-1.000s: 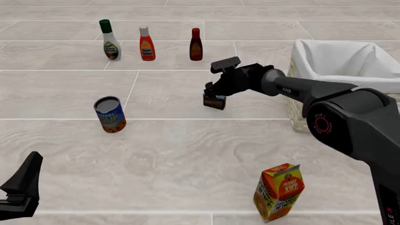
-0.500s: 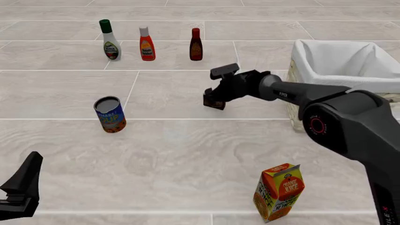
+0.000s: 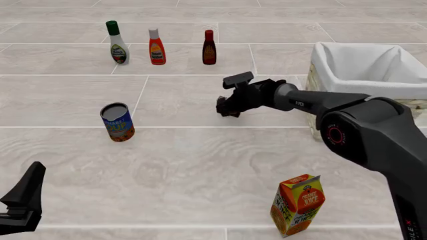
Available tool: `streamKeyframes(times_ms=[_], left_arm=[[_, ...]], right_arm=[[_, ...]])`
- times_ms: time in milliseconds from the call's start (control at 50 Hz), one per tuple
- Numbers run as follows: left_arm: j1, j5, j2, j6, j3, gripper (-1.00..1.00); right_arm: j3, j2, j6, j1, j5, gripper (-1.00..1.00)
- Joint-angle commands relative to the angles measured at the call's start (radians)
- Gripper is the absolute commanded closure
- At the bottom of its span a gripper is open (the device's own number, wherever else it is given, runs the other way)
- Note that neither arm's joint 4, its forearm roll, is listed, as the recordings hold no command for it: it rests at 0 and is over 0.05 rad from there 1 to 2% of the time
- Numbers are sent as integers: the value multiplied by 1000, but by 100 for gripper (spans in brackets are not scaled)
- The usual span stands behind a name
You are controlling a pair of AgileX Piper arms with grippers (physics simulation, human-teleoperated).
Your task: Pick the chocolate pudding and place it in the basket.
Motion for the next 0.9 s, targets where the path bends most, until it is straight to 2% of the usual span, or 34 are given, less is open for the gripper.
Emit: streamKeyframes(times_ms=[20,540,680,900], left_arm=[[0,0,0,0,0,-100],[0,0,0,0,0,-100],[0,0,0,1,0,-100],[0,0,0,0,0,-100]], right_arm=[[45,-31,7,16,-42,100],[64,-84,3,9,-63,100],[73,-129,22,-1,-69,100],[81,-198,14,-14,-62,100]])
